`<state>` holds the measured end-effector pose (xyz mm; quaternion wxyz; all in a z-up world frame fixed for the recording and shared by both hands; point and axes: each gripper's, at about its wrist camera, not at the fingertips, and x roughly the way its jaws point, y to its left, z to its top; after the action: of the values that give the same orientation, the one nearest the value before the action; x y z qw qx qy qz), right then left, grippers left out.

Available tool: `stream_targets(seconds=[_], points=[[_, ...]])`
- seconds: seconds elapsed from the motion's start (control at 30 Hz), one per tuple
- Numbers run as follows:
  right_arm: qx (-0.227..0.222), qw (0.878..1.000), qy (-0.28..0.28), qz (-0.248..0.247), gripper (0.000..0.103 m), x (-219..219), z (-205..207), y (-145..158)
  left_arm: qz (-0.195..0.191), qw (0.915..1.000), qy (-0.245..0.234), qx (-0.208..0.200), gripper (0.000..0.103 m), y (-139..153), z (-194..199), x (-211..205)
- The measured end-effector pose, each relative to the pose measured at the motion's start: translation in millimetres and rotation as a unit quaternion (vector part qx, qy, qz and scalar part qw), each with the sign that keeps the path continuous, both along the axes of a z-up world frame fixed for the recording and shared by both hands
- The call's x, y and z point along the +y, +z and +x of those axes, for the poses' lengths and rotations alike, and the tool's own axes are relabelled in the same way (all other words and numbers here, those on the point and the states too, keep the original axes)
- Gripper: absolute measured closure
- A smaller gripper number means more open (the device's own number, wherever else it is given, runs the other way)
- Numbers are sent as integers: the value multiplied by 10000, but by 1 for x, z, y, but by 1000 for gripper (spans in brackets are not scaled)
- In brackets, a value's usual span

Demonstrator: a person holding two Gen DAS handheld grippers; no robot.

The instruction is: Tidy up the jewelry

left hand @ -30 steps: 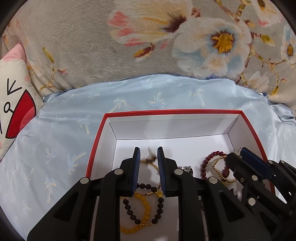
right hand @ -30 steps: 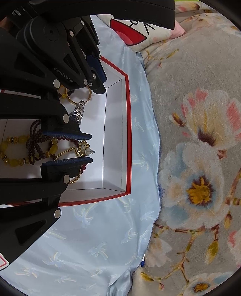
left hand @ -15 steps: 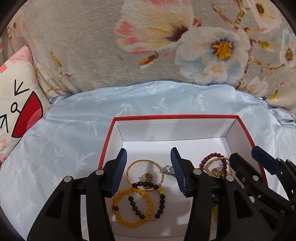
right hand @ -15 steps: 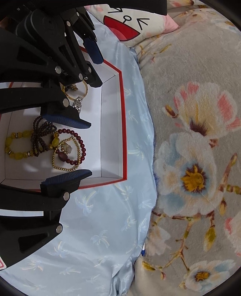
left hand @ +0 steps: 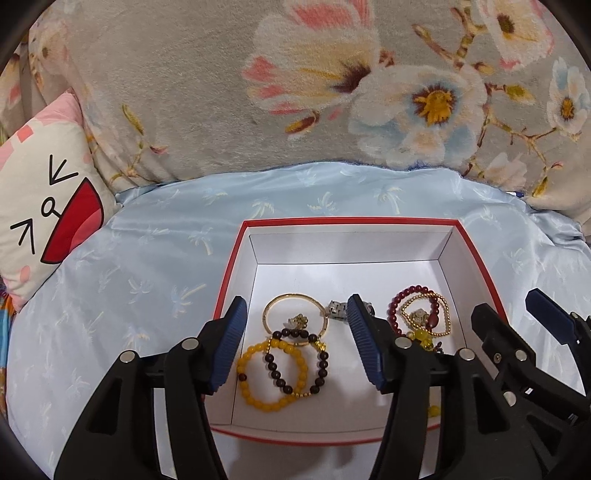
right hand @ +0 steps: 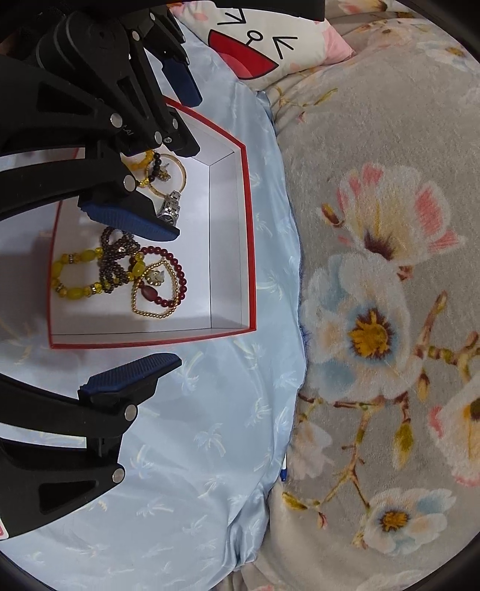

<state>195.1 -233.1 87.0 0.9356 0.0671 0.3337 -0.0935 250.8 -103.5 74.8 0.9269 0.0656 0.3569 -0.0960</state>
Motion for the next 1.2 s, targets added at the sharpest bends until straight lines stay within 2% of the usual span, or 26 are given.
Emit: stream_targets(seconds=[0.13,0.47,0.67,1.2], points=[[-29,10000,-36,-13,38,0,-13,5,-13,9999,111,-86,33,4,-12,6],[-181,9997,-191,-8,28,2,-47,10,-53,9995,273,-116,19,10,-39,18],[-228,9990,-383,60,20,0,-66,10,-123,9992,371,-99,14,11,-55,24],[-183,9987,-460,-114,20,10,-103,5,-145,9987,497,-28,13,2,-90,32]])
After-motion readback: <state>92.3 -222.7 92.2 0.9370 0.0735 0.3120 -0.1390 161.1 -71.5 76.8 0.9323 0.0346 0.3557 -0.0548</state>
